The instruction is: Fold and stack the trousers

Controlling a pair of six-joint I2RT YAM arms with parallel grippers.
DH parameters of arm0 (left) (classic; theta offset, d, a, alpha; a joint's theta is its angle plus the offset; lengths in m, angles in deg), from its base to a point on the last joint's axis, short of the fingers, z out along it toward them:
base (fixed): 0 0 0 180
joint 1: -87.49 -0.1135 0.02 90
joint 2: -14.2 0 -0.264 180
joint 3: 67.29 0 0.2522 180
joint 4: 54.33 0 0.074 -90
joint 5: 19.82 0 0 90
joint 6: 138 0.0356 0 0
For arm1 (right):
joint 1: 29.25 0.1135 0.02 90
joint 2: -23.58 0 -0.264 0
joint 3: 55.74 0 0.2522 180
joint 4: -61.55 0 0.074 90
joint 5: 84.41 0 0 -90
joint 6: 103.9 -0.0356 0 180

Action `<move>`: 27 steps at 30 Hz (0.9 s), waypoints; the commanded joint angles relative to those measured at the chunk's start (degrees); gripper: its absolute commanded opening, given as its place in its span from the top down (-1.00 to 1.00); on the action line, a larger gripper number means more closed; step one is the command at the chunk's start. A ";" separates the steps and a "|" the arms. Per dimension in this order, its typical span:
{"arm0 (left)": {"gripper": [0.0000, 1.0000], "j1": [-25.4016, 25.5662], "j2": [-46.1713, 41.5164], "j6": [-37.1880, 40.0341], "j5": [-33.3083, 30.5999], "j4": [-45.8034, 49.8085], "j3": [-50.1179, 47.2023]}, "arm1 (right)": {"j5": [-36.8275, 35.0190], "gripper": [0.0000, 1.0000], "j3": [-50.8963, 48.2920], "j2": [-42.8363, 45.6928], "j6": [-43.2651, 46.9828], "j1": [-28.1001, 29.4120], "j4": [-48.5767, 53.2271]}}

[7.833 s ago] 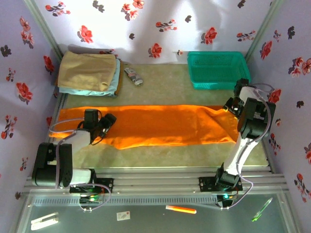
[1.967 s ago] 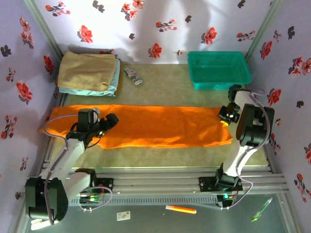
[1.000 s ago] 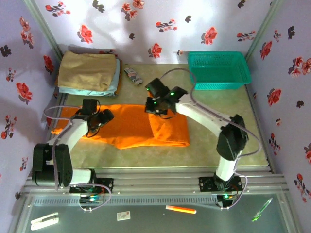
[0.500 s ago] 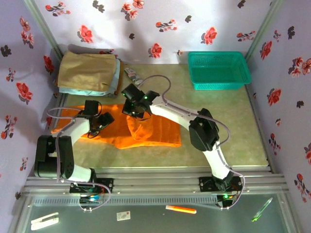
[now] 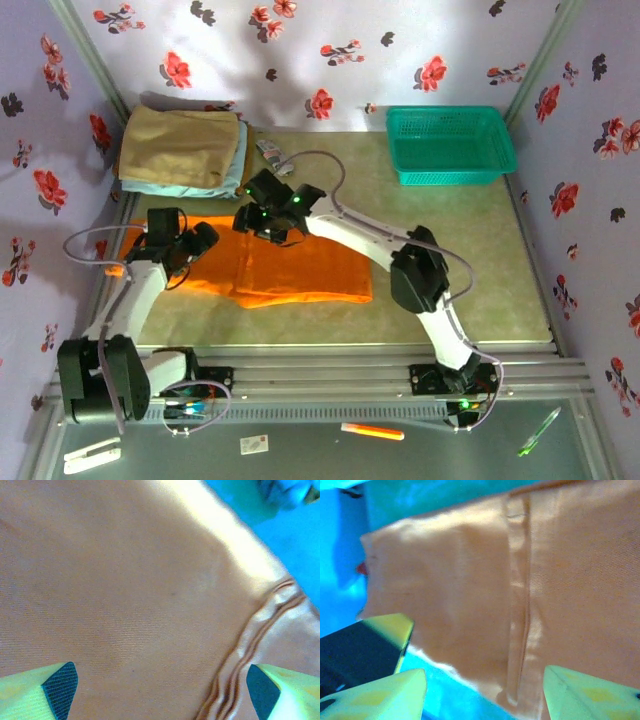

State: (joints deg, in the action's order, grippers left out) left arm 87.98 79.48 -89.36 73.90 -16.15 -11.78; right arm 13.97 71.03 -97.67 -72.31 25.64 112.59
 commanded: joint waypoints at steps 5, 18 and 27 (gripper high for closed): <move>-0.51 7.30 1.73 2.56 2.22 4.42 5.89 | -5.20 -0.09 -23.18 21.29 13.43 -9.89 4.57; 0.88 19.31 19.26 0.71 2.78 -9.24 4.89 | 9.15 0.66 -53.67 22.22 16.33 -24.70 -12.64; 0.87 18.93 22.80 2.21 3.64 -13.72 -3.26 | 10.97 0.37 -56.08 31.25 26.12 -31.09 -7.08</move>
State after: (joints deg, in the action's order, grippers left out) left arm 107.20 101.25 -88.05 77.27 -29.15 -12.56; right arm 24.90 14.82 -72.78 -51.88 -4.02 102.14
